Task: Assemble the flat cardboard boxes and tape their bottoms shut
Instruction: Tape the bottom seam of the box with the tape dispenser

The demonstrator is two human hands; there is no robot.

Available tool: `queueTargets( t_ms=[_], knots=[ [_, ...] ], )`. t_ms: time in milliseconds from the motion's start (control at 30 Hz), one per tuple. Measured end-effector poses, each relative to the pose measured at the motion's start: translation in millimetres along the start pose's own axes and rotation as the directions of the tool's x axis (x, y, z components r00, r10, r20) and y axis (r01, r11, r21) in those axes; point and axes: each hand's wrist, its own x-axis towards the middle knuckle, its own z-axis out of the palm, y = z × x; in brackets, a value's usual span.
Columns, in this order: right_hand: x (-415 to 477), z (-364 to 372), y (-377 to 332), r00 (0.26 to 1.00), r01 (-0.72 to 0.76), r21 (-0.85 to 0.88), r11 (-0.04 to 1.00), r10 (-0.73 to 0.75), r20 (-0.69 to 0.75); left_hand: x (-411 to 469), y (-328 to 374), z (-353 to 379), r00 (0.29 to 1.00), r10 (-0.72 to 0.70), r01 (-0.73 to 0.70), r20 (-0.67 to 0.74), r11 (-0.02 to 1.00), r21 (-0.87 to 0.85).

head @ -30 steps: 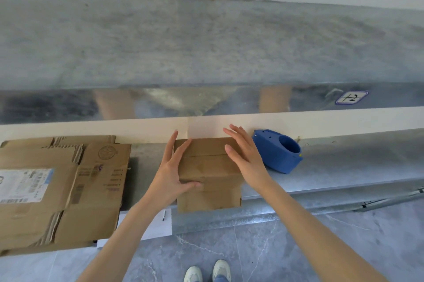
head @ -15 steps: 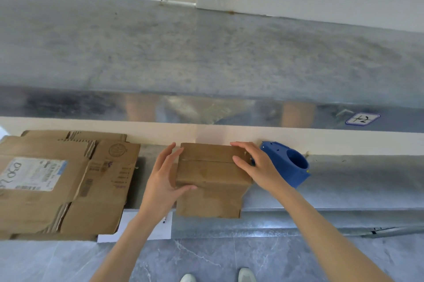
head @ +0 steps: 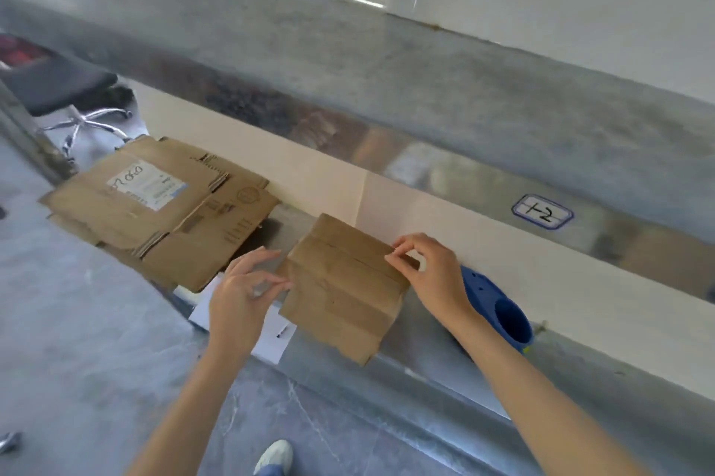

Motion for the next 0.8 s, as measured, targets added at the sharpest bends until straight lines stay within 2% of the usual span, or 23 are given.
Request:
queueTargets(
  t_ms=[100, 233, 333, 433, 667, 800],
  knots=[
    [2, -6, 0, 1.000, -0.009, 0.028, 1.000, 0.010, -0.007, -19, 17, 9, 0.998, -0.051, 0.051, -0.035, 0.999, -0.004],
    [3, -9, 3, 0.996, 0.006, 0.038, 0.999, -0.010, 0.094, -35, 42, 24, 0.981, -0.170, 0.165, -0.093, 0.984, -0.062],
    [3, -10, 7, 0.956, -0.061, 0.113, 0.992, 0.026, 0.294, -37, 59, 35, 0.937, -0.349, 0.333, -0.013, 0.905, -0.264],
    [-1, -8, 14, 0.900, -0.064, 0.113, 0.991, 0.009, 0.435, -35, 74, 52, 0.889, -0.444, 0.457, 0.116, 0.830, -0.321],
    [-19, 3, 24, 0.921, -0.111, 0.137, 0.984, 0.050, 0.386, -23, 70, 61, 0.893, -0.424, 0.449, 0.148, 0.824, -0.346],
    [-23, 17, 18, 0.929, -0.089, 0.086, 0.992, 0.052, 0.365, -13, 58, 49, 0.887, -0.386, 0.461, 0.252, 0.764, -0.452]
  ],
)
